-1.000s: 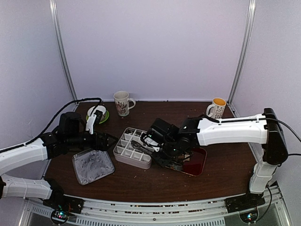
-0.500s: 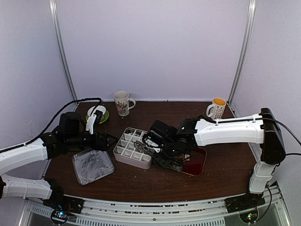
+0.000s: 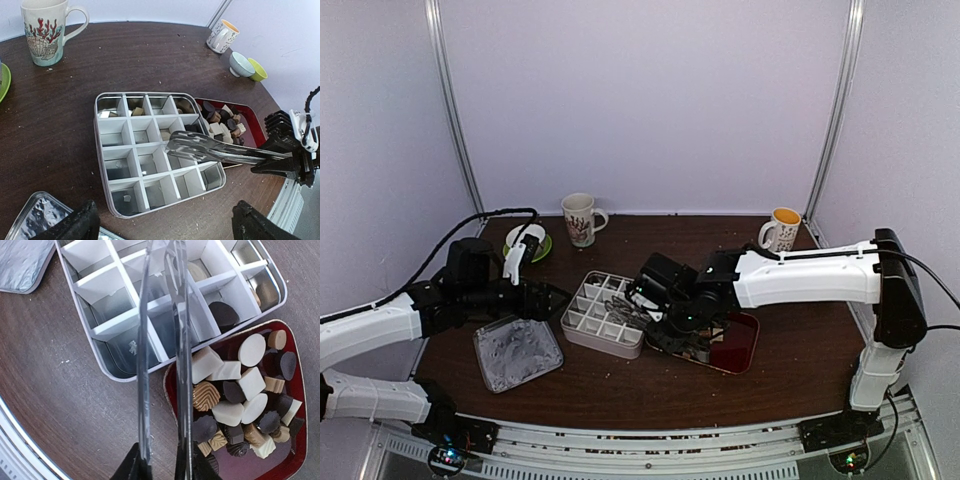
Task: Pack the chocolate
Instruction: Adjust the fake chocolate in the empty pocket of the box, then pick up the fake chocolate from the plate.
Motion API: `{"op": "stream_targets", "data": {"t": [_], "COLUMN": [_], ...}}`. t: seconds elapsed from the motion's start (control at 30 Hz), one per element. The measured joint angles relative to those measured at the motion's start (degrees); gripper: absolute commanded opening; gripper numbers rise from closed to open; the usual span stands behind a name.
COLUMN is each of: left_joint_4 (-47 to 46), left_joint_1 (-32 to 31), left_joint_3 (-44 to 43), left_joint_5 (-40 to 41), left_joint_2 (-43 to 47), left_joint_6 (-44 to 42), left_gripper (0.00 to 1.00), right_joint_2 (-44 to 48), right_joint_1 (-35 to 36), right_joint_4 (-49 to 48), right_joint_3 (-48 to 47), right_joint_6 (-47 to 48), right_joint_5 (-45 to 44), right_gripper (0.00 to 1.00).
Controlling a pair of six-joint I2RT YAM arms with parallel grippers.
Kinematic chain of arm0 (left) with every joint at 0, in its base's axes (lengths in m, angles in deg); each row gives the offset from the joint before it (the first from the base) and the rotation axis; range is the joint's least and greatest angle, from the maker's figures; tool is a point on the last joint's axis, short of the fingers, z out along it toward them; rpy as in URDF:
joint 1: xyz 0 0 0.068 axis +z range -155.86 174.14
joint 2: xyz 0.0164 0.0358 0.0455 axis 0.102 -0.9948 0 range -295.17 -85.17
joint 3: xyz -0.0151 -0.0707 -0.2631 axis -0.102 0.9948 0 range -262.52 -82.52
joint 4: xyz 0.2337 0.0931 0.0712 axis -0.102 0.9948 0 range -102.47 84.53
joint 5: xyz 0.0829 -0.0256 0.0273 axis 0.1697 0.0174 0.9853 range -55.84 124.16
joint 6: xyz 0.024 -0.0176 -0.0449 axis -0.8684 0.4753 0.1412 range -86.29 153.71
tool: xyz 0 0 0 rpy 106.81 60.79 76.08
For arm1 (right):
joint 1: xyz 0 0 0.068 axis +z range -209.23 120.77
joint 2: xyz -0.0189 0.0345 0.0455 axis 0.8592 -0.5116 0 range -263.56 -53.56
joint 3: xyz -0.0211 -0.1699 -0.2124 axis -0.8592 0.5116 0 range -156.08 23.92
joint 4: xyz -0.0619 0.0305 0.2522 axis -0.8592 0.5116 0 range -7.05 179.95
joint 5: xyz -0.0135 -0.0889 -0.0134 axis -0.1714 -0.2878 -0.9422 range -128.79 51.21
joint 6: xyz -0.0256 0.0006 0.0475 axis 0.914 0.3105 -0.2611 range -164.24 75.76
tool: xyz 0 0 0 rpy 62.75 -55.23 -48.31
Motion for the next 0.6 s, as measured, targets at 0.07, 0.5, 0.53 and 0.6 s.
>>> {"op": "stream_targets", "data": {"t": [0.07, 0.5, 0.53, 0.6], "left_joint_4": [-0.02, -0.02, -0.02, 0.07], "left_joint_1": [0.0, 0.0, 0.0, 0.0], "left_joint_3": [0.0, 0.0, 0.0, -0.02], "left_joint_5": [0.0, 0.02, 0.09, 0.48], "left_joint_2": [-0.02, -0.59, -0.87, -1.66], "left_joint_6": [0.0, 0.04, 0.04, 0.11], "left_gripper": [0.95, 0.95, 0.95, 0.95], "right_joint_2": [0.0, 11.63, 13.07, 15.89], "right_joint_1": [0.02, -1.86, -2.16, -2.71], "right_joint_4": [-0.07, -0.46, -0.22, 0.46], "right_joint_3": [0.0, 5.73, 6.67, 9.03], "right_joint_6": [-0.07, -1.99, -2.4, -3.43], "right_joint_5": [-0.04, -3.23, -3.5, -4.11], "right_gripper": [0.26, 0.26, 0.26, 0.27]}}
